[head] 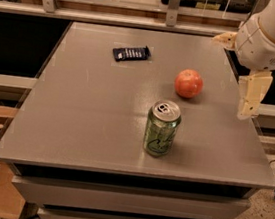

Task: Pick apple

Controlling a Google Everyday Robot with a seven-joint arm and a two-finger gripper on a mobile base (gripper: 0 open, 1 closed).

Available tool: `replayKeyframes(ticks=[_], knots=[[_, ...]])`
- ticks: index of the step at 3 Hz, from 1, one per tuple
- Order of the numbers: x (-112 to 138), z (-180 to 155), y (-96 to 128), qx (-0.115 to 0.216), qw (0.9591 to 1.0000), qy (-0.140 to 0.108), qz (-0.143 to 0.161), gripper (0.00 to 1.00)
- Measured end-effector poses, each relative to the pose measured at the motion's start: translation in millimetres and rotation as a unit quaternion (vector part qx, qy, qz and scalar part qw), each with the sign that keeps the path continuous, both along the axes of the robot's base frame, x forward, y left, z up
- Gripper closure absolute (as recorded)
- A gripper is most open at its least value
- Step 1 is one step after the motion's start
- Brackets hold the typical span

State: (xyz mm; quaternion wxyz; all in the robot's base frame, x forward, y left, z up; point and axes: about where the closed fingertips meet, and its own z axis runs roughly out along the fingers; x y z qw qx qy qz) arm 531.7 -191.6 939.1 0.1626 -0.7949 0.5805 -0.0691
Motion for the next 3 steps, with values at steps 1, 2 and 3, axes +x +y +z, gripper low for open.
replayKeyframes(ticks=[1, 2, 3], knots=[[18.5, -1.5, 5.6, -0.03, 0.9972, -0.023, 0.064, 0.0], [33.6, -5.9, 13.1, -0.064, 0.9878, -0.03, 0.139, 0.0], [49.8, -12.9, 22.7, -0.098, 0.9698, -0.036, 0.221, 0.0]])
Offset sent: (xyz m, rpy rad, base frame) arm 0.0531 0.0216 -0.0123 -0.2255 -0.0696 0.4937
